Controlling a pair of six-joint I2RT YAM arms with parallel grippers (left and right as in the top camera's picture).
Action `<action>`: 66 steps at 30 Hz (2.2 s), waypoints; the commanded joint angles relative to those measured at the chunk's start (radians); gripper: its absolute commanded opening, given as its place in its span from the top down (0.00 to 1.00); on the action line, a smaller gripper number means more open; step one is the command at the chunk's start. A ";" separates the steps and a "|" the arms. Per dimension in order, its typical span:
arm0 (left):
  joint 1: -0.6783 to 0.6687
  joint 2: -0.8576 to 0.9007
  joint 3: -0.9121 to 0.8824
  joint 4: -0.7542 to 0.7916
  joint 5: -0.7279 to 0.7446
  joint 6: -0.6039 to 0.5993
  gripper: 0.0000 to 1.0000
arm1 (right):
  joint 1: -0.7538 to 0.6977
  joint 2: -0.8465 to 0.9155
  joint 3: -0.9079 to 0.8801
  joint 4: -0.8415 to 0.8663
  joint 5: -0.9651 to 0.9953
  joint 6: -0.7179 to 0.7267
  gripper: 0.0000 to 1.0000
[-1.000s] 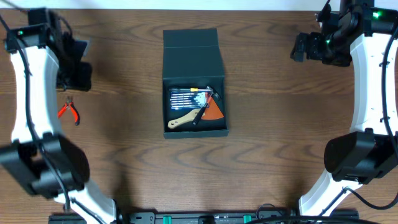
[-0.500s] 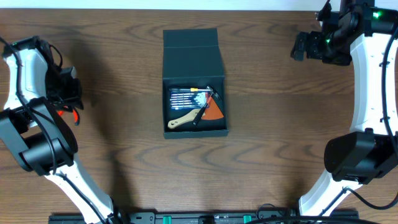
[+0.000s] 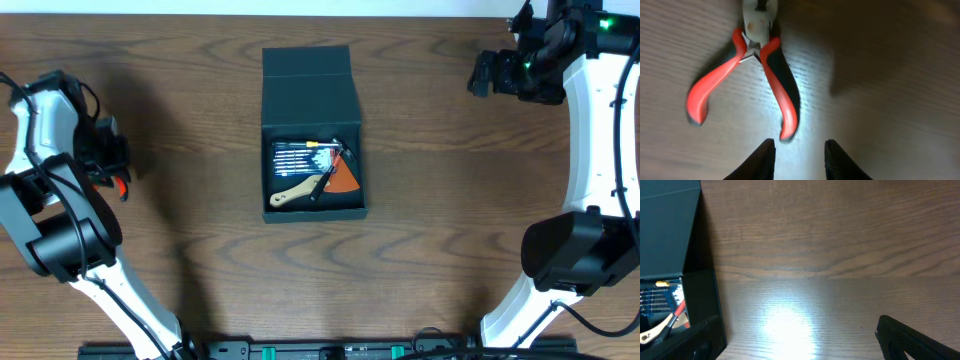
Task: Pack container
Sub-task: 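Grasp the red-handled pliers with the left gripper, then carry the pliers into the box and release them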
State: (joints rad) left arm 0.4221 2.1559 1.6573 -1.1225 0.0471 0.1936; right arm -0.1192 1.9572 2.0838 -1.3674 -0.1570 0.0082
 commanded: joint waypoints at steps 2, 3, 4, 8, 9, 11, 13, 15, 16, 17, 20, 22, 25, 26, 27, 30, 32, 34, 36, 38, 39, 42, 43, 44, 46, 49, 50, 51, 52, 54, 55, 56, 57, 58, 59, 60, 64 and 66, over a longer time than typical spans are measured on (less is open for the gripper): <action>0.009 0.012 -0.059 0.053 -0.033 -0.008 0.69 | 0.002 0.009 -0.005 0.002 0.003 0.014 0.01; 0.009 0.012 -0.067 0.064 -0.033 -0.008 0.69 | 0.002 0.009 -0.005 0.002 0.003 0.014 0.01; 0.009 0.012 -0.075 0.074 -0.033 -0.008 0.69 | 0.002 0.009 -0.005 0.002 0.003 0.014 0.01; 0.009 0.012 -0.110 0.113 -0.033 -0.008 0.70 | 0.002 0.009 -0.005 -0.002 0.003 0.014 0.01; 0.009 0.012 -0.121 0.121 -0.033 -0.008 0.70 | 0.002 0.009 -0.005 -0.003 0.003 0.014 0.01; 0.009 0.012 -0.138 0.136 -0.033 -0.007 0.74 | 0.002 0.009 -0.005 -0.006 0.003 0.014 0.01; 0.009 0.012 -0.152 0.145 -0.033 -0.005 0.81 | 0.002 0.009 -0.005 -0.011 0.003 0.014 0.01; 0.009 0.012 -0.157 0.145 -0.033 -0.005 0.94 | 0.002 0.009 -0.005 -0.013 0.003 0.014 0.01; 0.009 0.012 -0.157 0.145 -0.033 -0.005 0.94 | 0.002 0.009 -0.005 -0.013 0.003 0.014 0.01; 0.009 0.012 -0.157 0.145 -0.033 -0.005 0.94 | 0.002 0.009 -0.005 -0.013 0.003 0.014 0.01; 0.008 0.009 -0.152 0.129 -0.033 -0.005 0.94 | 0.002 0.009 -0.005 -0.013 0.003 0.014 0.01; 0.007 0.003 -0.135 0.106 -0.033 -0.005 0.94 | 0.002 0.009 -0.005 -0.014 0.003 0.014 0.01; -0.002 -0.023 -0.074 0.034 -0.033 -0.004 0.94 | 0.002 0.009 -0.005 -0.014 0.003 0.014 0.01; -0.007 -0.035 -0.048 0.010 -0.033 -0.004 0.94 | 0.002 0.009 -0.005 -0.014 0.003 0.014 0.01; -0.014 -0.051 -0.019 -0.016 -0.032 0.001 0.94 | 0.002 0.009 -0.005 -0.014 0.003 0.014 0.01; -0.048 -0.111 0.076 -0.088 -0.033 0.040 0.94 | 0.002 0.009 -0.005 -0.014 0.003 0.014 0.01; -0.079 -0.163 0.135 -0.120 -0.033 0.061 0.94 | 0.002 0.009 -0.005 -0.014 0.003 0.014 0.01; -0.114 -0.217 0.179 -0.142 -0.033 0.087 0.94 | 0.002 0.009 -0.005 -0.013 0.003 0.014 0.01; -0.164 -0.282 0.212 -0.156 -0.033 0.116 0.94 | 0.002 0.009 -0.005 -0.013 0.003 0.014 0.01; -0.230 -0.353 0.221 -0.156 -0.033 0.153 0.94 | 0.002 0.009 -0.005 -0.013 0.003 0.014 0.01; -0.272 -0.388 0.221 -0.156 -0.033 0.176 0.94 | 0.002 0.009 -0.005 -0.013 0.003 0.014 0.01; -0.391 -0.451 0.220 -0.159 -0.032 0.235 0.94 | 0.002 0.009 -0.005 -0.013 0.003 0.014 0.01; -0.436 -0.464 0.220 -0.162 -0.033 0.260 0.94 | 0.002 0.009 -0.005 -0.012 0.003 0.014 0.01; -0.491 -0.474 0.220 -0.168 -0.033 0.285 0.94 | 0.002 0.009 -0.005 -0.013 0.003 0.014 0.01; -0.577 -0.478 0.220 -0.179 -0.032 0.314 0.94 | 0.002 0.009 -0.005 -0.013 0.003 0.014 0.01; -0.696 -0.463 0.202 -0.180 -0.031 0.350 0.94 | 0.002 0.009 -0.005 -0.013 0.003 0.014 0.01; -0.729 -0.455 0.194 -0.180 -0.029 0.373 0.94 | 0.002 0.009 -0.005 -0.013 0.003 0.014 0.01; -0.760 -0.444 0.185 -0.180 -0.029 0.397 0.94 | 0.002 0.009 -0.005 -0.013 0.003 0.014 0.01; -0.793 -0.430 0.176 -0.180 -0.029 0.423 0.94 | 0.002 0.009 -0.005 -0.013 0.003 0.014 0.01; -0.842 -0.401 0.160 -0.179 -0.029 0.464 0.94 | 0.002 0.009 -0.005 -0.013 0.003 0.014 0.01; -0.862 -0.383 0.153 -0.179 -0.029 0.484 0.94 | 0.002 0.009 -0.005 -0.013 0.003 0.013 0.01; -0.883 -0.357 0.145 -0.179 -0.029 0.505 0.94 | 0.002 0.009 -0.005 -0.013 0.003 0.014 0.01; -0.897 -0.331 0.137 -0.178 -0.029 0.519 0.94 | 0.002 0.009 -0.005 -0.013 0.003 0.014 0.01; -0.907 -0.307 0.132 -0.178 -0.029 0.531 0.94 | 0.002 0.009 -0.005 -0.013 0.003 0.014 0.01; -0.912 -0.281 0.129 -0.179 -0.029 0.536 0.94 | 0.002 0.009 -0.005 -0.013 0.003 0.014 0.01; -0.913 -0.253 0.127 -0.179 -0.029 0.536 0.94 | 0.002 0.009 -0.005 -0.013 0.003 0.014 0.01; -0.914 -0.136 0.127 -0.179 -0.031 0.536 0.94 | 0.002 0.009 -0.005 -0.013 0.003 0.014 0.01; -0.914 -0.093 0.127 -0.178 -0.033 0.540 0.94 | 0.002 0.009 -0.005 -0.013 0.003 0.013 0.01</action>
State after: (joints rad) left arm -0.4973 2.0155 1.7912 -1.2968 0.0219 0.7048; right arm -0.1192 1.9572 2.0838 -1.3792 -0.1570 0.0082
